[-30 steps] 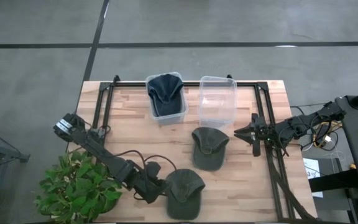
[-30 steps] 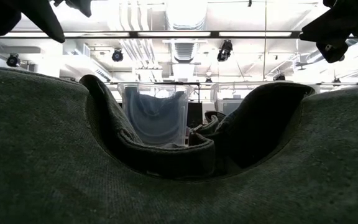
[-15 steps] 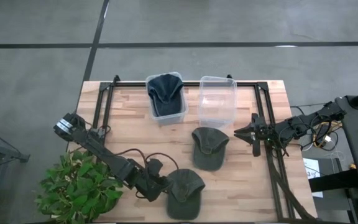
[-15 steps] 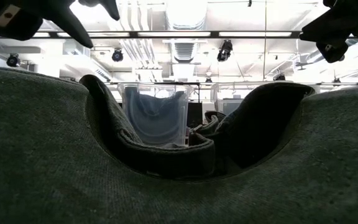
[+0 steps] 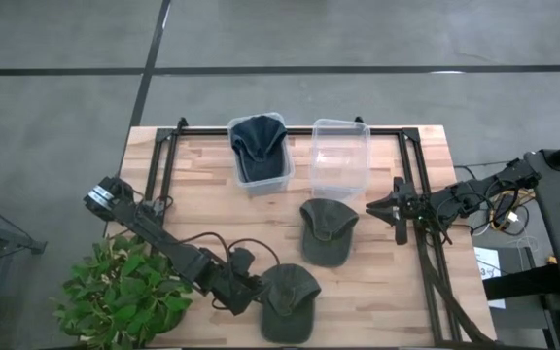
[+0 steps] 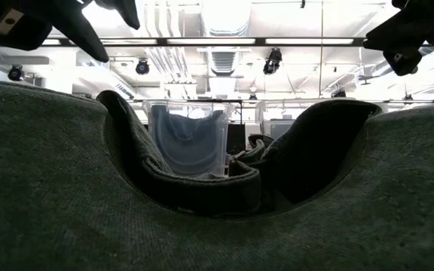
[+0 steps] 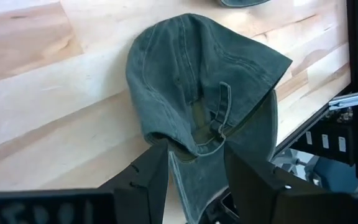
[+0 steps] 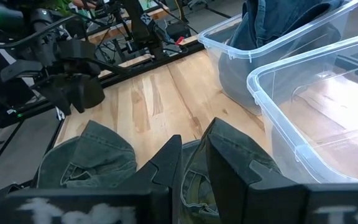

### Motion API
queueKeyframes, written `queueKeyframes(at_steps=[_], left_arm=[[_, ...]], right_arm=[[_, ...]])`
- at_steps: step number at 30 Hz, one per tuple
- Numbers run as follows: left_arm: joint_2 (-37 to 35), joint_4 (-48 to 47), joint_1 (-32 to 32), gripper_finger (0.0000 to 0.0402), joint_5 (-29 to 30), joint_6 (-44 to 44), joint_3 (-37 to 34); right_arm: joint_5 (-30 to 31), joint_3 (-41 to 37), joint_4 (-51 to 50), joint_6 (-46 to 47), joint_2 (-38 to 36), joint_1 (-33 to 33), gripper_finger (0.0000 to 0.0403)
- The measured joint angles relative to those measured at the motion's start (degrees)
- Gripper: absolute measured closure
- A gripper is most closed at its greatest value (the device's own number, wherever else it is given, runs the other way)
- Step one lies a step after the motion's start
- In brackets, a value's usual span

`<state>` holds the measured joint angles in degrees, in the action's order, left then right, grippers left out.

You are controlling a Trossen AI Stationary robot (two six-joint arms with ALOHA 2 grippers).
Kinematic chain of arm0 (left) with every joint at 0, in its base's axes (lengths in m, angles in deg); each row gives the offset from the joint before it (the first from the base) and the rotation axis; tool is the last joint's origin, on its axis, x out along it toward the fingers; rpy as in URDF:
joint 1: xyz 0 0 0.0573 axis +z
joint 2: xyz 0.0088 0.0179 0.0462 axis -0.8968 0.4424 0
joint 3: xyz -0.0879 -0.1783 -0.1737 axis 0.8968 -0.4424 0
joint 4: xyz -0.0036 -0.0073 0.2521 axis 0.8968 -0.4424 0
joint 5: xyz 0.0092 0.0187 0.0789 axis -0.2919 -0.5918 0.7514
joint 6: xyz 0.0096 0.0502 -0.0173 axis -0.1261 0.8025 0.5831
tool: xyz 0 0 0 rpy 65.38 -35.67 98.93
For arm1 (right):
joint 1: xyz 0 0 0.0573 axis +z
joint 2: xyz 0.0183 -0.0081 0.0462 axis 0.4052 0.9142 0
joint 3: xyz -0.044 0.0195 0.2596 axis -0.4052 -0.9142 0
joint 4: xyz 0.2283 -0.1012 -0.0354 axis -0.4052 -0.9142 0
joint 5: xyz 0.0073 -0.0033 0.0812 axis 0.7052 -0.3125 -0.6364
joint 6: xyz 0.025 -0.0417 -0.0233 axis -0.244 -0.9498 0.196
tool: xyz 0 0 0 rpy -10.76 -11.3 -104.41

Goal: Pick & Place hat
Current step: Put the bottom black cap into the right transparent bin

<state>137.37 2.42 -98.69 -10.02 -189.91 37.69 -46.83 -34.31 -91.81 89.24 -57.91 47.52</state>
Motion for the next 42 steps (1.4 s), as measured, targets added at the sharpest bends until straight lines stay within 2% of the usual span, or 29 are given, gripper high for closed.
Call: queueKeyframes(at_steps=[14,23,28,35,42], left_arm=[[0.0,-1.5,1.2,0.0250,-0.2,3.5,0.0],[0.0,-3.6,3.1,0.0179,-0.4,3.9,0.0],[0.0,0.0,3.8,0.0168,-1.2,4.3,0.0],[0.4,0.4,4.2,0.0168,-13.0,4.6,0.1],[3.2,1.1,4.8,0.0168,-17.6,2.6,0.1]], right_arm=[[0.0,0.0,0.0,0.0,0.0,0.0,0.0335],[0.0,0.0,0.0,0.0,0.0,0.0,0.0335],[0.0,0.0,0.0,0.0,0.0,0.0,0.0335],[0.0,0.0,0.1,0.0,0.0,0.0,0.0335],[0.0,0.0,0.1,0.3,0.0,0.0,0.0335]])
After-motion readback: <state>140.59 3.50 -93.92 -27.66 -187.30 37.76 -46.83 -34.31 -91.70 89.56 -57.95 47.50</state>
